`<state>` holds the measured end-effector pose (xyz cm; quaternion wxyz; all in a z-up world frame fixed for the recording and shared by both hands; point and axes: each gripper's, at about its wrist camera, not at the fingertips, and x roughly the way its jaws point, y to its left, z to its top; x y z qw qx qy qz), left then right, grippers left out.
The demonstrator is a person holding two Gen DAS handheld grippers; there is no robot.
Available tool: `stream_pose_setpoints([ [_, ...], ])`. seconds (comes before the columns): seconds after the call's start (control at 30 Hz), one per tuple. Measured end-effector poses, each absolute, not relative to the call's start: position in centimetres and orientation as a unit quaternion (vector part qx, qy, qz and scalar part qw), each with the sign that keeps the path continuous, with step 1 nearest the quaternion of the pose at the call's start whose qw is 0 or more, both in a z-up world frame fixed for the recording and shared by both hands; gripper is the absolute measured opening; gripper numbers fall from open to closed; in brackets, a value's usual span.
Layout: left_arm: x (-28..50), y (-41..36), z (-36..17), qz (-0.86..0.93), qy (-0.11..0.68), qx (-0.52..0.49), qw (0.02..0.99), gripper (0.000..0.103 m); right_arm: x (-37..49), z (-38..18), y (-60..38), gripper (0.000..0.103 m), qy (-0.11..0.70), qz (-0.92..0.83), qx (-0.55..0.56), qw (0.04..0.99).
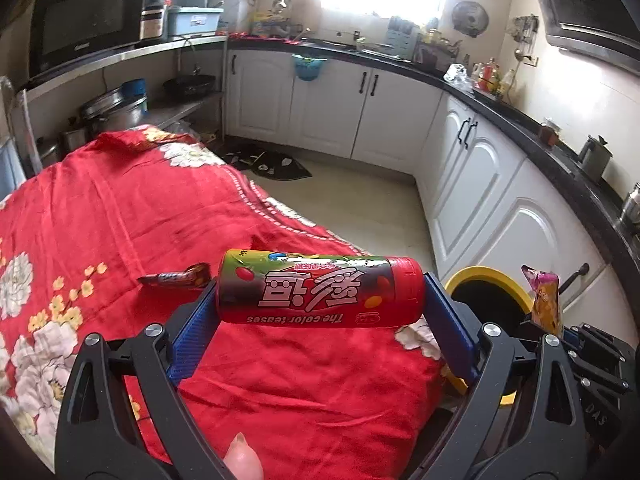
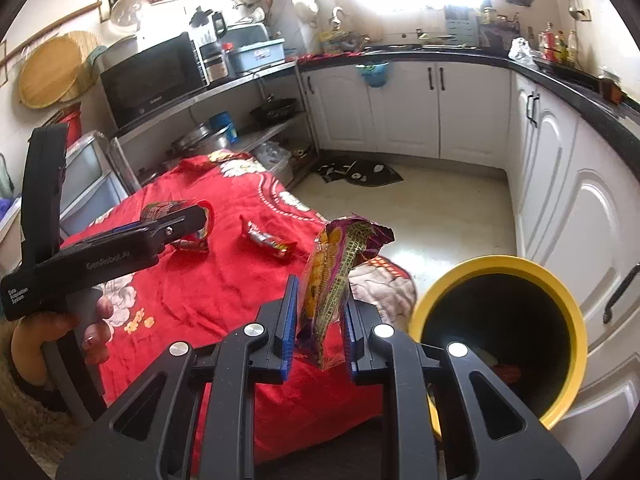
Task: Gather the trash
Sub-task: 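Carry the red candy tube and yellow wrapper over the yellow bin and release both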
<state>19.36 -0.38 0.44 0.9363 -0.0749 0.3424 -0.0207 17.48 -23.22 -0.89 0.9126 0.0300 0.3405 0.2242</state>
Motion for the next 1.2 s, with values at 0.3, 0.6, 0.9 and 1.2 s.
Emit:
stream_pose_setpoints([
  [0.3, 19.5, -2.9, 1.5, -0.043, 0.331, -0.062, 0.94, 0.086, 17.0, 0.2, -26.5, 0.019, 0.322, 0.194, 0.048, 0.926],
  [0.6, 19.7, -5.0, 2.1, -0.065, 0.324, -0.052, 0.942, 0.086, 16.3, 0.7, -29.7, 0.019, 0.31, 0.161, 0.063, 0.935],
  [0.9, 20.0, -7.8, 2.5, -0.094, 0.32, -0.039, 0.942, 0.086, 15.6, 1.4, -32.7, 0.019, 0.298, 0.126, 0.071, 0.943],
  [1.2, 20.4, -10.8, 2.6, -0.123, 0.319, -0.026, 0.939, 0.086, 15.3, 1.7, -35.0, 0.019, 0.292, 0.091, 0.076, 0.949],
])
